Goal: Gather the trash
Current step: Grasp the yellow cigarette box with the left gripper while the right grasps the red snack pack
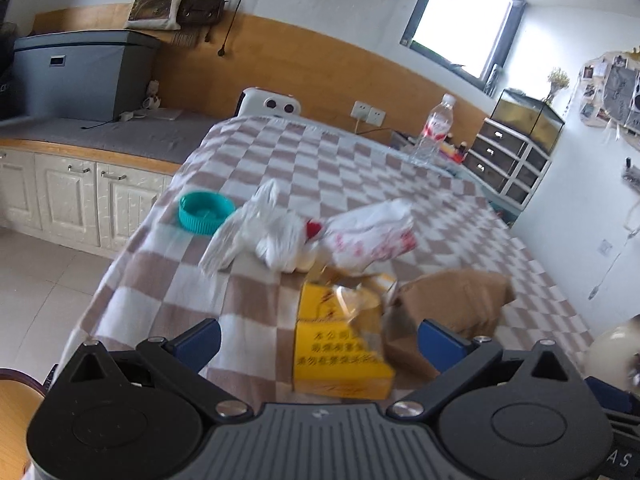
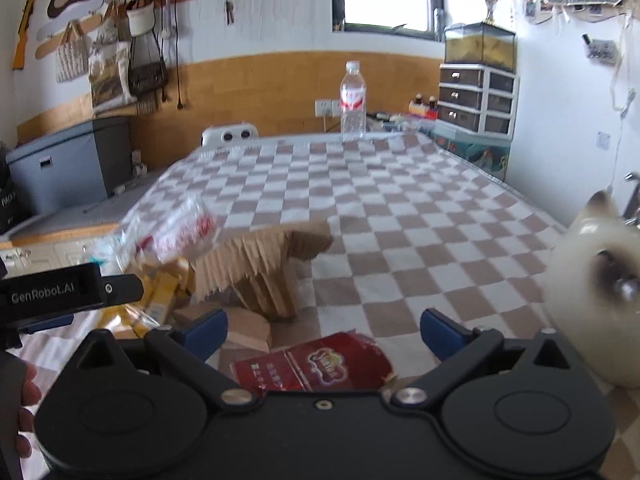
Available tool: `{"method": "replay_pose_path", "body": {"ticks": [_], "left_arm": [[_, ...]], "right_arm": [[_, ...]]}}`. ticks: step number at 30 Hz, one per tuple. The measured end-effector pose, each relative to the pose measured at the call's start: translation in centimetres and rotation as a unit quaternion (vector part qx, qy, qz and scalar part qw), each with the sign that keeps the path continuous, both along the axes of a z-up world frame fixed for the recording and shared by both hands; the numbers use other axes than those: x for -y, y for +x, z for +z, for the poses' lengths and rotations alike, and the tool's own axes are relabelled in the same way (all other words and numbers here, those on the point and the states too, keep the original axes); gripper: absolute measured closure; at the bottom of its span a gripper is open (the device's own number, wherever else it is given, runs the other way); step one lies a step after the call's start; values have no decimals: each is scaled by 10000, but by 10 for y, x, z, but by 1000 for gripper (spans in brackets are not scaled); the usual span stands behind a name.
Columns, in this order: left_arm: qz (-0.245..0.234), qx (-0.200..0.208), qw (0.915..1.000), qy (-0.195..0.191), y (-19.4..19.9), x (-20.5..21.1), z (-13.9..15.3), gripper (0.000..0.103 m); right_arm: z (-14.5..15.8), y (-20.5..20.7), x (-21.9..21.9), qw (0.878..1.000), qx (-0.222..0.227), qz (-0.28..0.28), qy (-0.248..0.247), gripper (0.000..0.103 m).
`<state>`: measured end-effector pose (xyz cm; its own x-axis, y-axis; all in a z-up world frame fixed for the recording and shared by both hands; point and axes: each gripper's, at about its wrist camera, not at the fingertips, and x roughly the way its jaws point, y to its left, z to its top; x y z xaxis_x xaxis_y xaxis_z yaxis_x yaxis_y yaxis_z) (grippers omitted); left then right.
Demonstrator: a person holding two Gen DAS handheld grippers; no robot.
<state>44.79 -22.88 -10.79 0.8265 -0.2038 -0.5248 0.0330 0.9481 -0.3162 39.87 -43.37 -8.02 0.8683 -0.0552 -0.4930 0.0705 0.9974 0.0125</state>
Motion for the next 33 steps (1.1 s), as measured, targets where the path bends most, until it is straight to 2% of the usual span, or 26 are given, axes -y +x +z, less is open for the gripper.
{"method": "replay_pose_path", "body": {"ticks": [6, 12, 19, 22, 26, 29, 32, 33], "left_arm": [[-263, 67, 9996, 23, 1, 6, -8, 0], [-421, -14, 9982, 416, 9, 20, -8, 0], [-434, -64, 9969, 657, 10, 27, -10, 1], [-432, -90, 9961, 759, 11, 29, -10, 1], [-433, -118, 9951, 882, 12, 34, -10, 1], [-423, -112, 9952, 872, 12, 34, -10, 2], [-300, -85, 9952, 929, 12, 34, -10, 11], [-256, -73, 9951, 951, 11, 34, -9, 18]], "right_arm": [[-24, 6, -2, 9999, -148, 59, 49, 0], [-25, 0, -16, 9979, -278, 465, -364, 0], [-24, -12, -9, 9969, -298, 318, -662, 0], [-23, -20, 10, 9982, -339, 133, -482, 0], [-24, -26, 38, 9982, -372, -390, -259, 0], [-20, -34, 56, 9982, -217, -560, 74, 0], [-13, -41, 65, 9962, 109, -536, 683, 0], [-12, -41, 65, 9945, 164, -570, 858, 0]]}}
